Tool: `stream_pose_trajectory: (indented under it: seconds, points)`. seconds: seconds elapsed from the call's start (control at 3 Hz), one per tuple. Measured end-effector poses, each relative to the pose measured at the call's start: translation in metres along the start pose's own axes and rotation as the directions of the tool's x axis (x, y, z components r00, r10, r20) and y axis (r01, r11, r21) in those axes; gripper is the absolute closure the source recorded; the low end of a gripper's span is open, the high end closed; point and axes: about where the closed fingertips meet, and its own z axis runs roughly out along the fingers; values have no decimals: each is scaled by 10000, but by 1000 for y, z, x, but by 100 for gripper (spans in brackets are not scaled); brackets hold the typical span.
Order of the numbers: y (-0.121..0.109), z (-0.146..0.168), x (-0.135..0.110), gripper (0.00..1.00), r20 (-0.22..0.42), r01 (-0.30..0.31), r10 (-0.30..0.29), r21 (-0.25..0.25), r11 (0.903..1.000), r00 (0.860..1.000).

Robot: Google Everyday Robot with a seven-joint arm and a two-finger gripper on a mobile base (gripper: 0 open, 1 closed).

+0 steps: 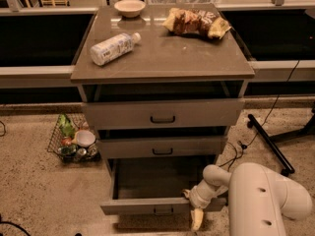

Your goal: Open bottom drawer

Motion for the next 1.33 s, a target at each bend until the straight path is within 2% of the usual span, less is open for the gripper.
stream_pose_trajectory:
  seconds: [0.33, 0.67, 1.0, 1.33]
  points:
    - [5, 0, 1, 17, -35, -70, 70, -76, 9999, 10000]
    - [16, -3, -1, 39, -134, -226, 223, -179, 9996, 9997]
    - [15, -1, -1, 63, -135, -226, 224, -178, 9996, 9997]
    - [16, 1, -1, 58, -157, -233, 230, -176, 9996, 9996]
